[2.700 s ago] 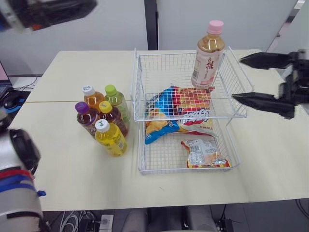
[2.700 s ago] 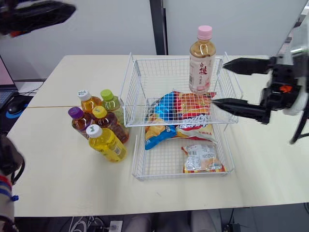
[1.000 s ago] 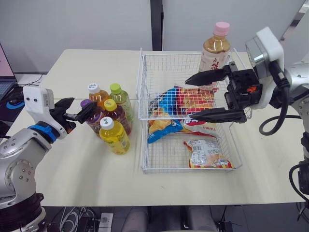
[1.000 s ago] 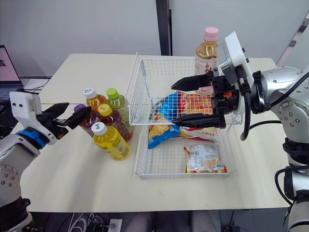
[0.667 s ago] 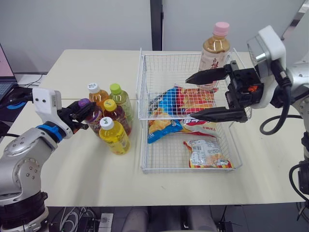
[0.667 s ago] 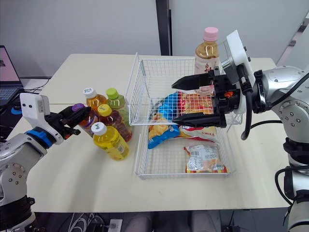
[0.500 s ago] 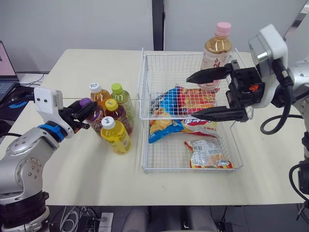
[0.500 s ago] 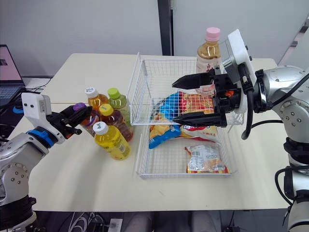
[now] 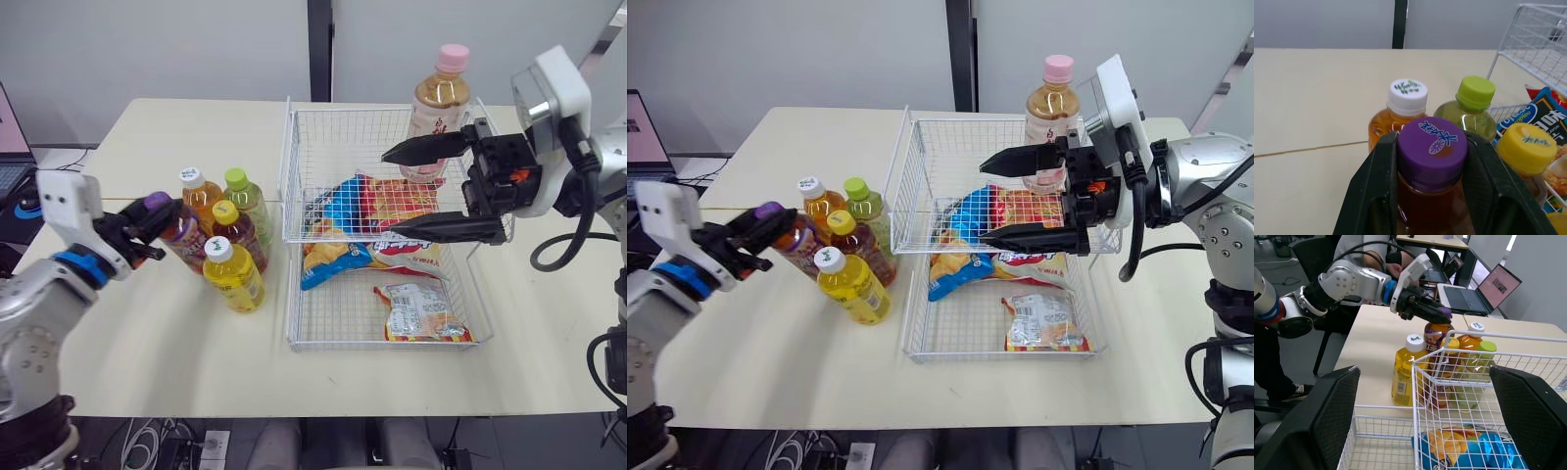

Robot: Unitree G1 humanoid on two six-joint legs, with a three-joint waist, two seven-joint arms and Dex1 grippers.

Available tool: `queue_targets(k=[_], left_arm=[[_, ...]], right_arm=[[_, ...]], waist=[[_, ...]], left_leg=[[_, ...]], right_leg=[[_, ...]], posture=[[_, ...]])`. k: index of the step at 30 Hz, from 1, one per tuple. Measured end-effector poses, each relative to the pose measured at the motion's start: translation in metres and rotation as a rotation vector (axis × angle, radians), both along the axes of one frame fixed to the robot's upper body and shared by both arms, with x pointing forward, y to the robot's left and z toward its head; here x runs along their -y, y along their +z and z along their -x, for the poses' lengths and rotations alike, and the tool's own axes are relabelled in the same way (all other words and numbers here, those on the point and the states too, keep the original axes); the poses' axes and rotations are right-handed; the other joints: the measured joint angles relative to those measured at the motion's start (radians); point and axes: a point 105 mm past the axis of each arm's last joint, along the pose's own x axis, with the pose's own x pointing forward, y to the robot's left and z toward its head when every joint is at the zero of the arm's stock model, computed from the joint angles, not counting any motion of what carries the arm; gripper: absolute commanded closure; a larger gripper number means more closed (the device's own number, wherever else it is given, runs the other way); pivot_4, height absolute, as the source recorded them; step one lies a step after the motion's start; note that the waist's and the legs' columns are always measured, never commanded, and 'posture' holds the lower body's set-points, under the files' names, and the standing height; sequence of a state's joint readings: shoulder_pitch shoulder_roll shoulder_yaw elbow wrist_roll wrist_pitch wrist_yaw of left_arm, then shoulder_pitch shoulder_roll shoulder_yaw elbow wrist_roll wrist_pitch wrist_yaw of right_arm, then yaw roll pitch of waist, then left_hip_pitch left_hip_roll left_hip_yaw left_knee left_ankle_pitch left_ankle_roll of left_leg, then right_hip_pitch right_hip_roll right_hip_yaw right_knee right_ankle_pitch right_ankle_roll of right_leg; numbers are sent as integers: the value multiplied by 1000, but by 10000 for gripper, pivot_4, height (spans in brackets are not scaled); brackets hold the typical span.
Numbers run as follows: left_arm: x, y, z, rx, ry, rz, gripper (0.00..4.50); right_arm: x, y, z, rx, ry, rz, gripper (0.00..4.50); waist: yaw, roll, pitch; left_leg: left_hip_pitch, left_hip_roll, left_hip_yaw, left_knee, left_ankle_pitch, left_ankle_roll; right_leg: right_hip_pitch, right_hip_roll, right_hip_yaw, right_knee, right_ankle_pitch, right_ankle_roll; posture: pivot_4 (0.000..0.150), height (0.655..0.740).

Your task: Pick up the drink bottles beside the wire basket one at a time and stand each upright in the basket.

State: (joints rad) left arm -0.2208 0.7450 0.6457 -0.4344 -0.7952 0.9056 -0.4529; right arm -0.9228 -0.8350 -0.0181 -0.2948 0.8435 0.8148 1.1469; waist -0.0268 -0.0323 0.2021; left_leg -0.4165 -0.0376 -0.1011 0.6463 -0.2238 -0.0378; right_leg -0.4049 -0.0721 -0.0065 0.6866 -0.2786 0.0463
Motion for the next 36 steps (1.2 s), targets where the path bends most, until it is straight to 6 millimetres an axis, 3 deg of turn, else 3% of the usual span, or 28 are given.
queue_targets(k=[9, 15, 22, 28, 36], left_arm=[[-11, 55, 23, 29, -86, -60, 31367], [-21, 76, 31, -22, -149, -61, 31367], [-20, 135, 40, 124, -206, -55, 31367], [6, 150, 25, 125, -351, -59, 31367], [58, 200, 5, 217, -590, -154, 31367]], right_arm=[[4, 2, -4, -3, -13, -11, 0], [9, 6, -6, 10, -36, -23, 0], [35, 22, -7, 63, -168, -40, 0], [52, 18, -4, 59, -254, -13, 0], [65, 13, 7, 45, -336, -7, 0]], waist=[[-2, 0, 0], [-4, 1, 1], [-1, 1, 1], [-1, 1, 1], [-3, 0, 1]], left_leg=[[0, 0, 0, 0, 0, 0], [0, 1, 2, -1, 0, 0], [-1, 0, 4, -2, 0, 0], [-2, 0, 6, -1, 0, 0], [-3, -3, 8, -1, 0, 0]], right_leg=[[0, 1, -1, -1, 0, 0], [0, 1, -1, -2, 0, 0], [0, 1, -1, -5, 0, 0], [0, 1, -1, -4, 0, 1], [0, 2, -1, -4, 1, 2]], posture=[[1500, 7400], [1500, 7400], [1500, 7400], [1500, 7400], [1500, 7400]])
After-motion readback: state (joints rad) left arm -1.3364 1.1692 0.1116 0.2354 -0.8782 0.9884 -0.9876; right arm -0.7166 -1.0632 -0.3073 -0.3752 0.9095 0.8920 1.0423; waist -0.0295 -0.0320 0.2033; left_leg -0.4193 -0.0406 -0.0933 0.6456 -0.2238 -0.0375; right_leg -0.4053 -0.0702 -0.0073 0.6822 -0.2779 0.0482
